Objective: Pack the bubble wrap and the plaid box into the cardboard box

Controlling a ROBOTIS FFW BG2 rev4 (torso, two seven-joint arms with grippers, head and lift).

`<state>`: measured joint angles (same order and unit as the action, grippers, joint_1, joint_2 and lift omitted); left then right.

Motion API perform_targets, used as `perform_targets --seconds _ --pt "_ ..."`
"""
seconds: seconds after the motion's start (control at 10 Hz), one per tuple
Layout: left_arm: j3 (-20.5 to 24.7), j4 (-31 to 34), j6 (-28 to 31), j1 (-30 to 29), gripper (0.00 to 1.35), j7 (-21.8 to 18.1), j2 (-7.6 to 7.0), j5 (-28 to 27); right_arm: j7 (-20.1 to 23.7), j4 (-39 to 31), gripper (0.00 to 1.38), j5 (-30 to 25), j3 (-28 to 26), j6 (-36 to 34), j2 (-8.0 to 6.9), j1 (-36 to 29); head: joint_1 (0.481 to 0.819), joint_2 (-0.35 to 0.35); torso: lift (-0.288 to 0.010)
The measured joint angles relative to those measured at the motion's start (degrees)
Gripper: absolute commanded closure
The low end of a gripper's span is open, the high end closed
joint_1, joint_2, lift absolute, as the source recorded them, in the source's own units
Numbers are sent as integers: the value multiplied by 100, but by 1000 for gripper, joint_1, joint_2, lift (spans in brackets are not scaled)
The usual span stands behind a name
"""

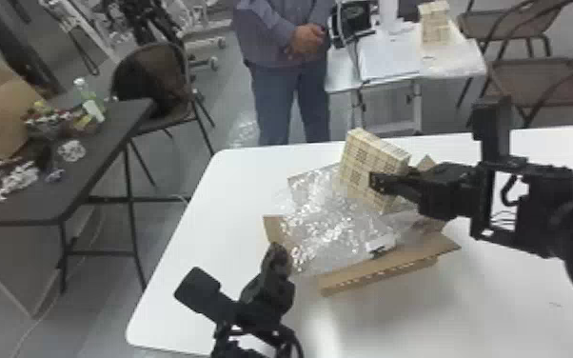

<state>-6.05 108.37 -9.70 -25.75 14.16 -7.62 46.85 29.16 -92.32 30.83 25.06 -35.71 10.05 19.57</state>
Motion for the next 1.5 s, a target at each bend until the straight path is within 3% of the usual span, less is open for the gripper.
perform_targets --seconds 0.4,0.5,0.6,0.7,0.8,0.9,1.1,1.3,1.5 --pt "-1 -6 -10 -1 1207 -1 -3 1 -252 -113 1153 82 17 -976 -12 155 695 350 -102" --pt "-1 -8 -11 1 1207 -1 -3 0 -290 -115 1006 58 40 -1209 -12 215 695 350 -102" --pt "-5 -9 -13 5 1207 -1 -3 -1 -290 -86 478 69 61 -1305 -13 252 695 350 -102" --pt "-9 -12 -25 3 1207 0 -3 -1 -259 -53 61 116 57 -1250 -14 252 695 350 -102" --pt "-10 -16 -42 -5 1207 -1 -3 -1 -169 -62 55 96 -3 -1078 -19 210 695 350 -102" --pt "-10 -17 -54 -8 1207 -1 -3 -1 -67 -172 167 -54 -192 -909 -64 127 695 350 -102" --pt "-10 -17 -70 -11 1207 -1 -3 -1 -75 -703 260 -690 -890 -433 -262 -264 695 311 -102" --pt "-10 -17 -87 -11 1207 -1 -3 -1 -371 -1242 263 -1251 -1646 533 -468 -917 695 252 -102" --pt "-17 -17 -119 -20 1207 -1 -3 -1 -937 -1474 263 -1533 -2067 1891 -559 -1786 695 174 -102"
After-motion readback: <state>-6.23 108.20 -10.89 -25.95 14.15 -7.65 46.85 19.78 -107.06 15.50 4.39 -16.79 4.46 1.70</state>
